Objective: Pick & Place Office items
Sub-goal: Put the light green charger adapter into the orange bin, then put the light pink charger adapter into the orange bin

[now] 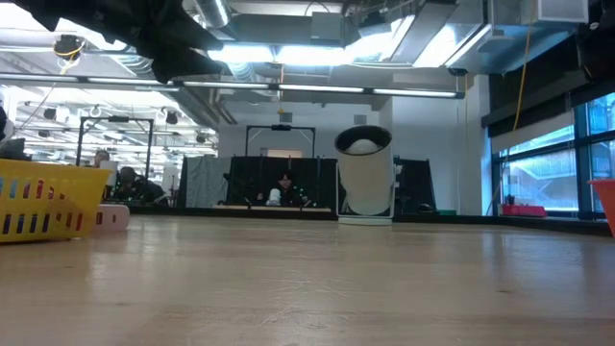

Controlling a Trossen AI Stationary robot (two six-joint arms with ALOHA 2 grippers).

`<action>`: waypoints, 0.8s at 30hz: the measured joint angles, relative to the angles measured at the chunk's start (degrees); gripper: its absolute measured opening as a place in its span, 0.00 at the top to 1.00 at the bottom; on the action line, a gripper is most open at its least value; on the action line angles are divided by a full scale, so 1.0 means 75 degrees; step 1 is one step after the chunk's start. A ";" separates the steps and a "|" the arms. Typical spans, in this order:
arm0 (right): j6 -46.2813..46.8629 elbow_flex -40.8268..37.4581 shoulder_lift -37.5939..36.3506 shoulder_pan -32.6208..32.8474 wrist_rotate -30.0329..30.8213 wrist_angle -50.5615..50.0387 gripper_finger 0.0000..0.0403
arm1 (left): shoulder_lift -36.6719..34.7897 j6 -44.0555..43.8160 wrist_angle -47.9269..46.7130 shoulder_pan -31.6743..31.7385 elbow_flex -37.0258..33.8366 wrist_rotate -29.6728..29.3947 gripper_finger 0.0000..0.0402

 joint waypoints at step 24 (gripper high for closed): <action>-0.0023 0.0383 -0.0860 0.0058 0.1439 -0.0795 0.42 | -0.0278 -0.0252 -0.0057 0.0106 0.0000 -0.0036 0.36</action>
